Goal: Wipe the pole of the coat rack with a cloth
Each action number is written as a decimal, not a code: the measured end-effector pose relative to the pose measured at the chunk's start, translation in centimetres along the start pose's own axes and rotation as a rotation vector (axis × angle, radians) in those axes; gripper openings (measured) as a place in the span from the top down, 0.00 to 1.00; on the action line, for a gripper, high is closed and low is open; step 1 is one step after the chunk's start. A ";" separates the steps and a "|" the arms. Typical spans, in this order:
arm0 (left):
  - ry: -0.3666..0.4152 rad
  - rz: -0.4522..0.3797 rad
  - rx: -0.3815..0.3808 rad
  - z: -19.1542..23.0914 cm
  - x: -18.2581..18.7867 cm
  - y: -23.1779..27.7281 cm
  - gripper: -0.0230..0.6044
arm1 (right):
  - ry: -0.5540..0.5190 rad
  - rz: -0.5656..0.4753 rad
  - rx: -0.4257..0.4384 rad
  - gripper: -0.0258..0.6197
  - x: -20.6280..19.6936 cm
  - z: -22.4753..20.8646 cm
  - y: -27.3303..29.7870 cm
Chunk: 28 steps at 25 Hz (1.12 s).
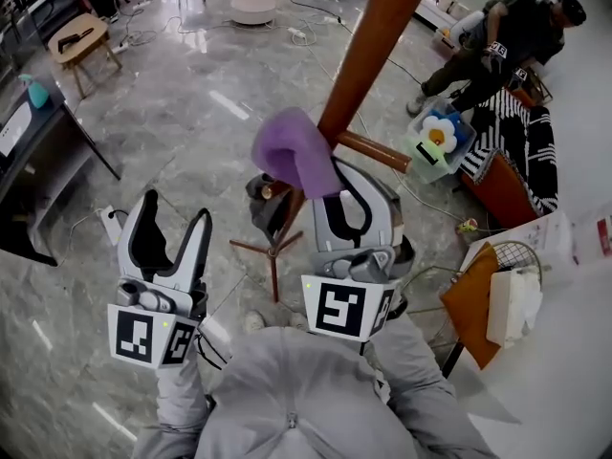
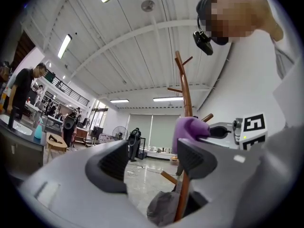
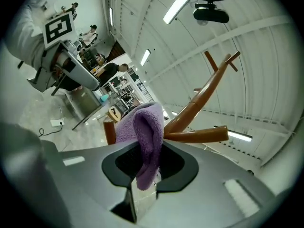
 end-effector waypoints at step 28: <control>-0.005 0.019 0.000 -1.7 -0.9 0.2 0.41 | 0.020 -0.010 0.240 0.86 -2.4 6.1 -4.9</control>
Point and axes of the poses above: the fingertips, and each gripper's own axes: y forward along the fingers, z to its left, x out of its top, the point moved 3 cm from there along -y, backward along the fingers, and after that the axes turned 13 degrees about -z, right-handed, at the moved point
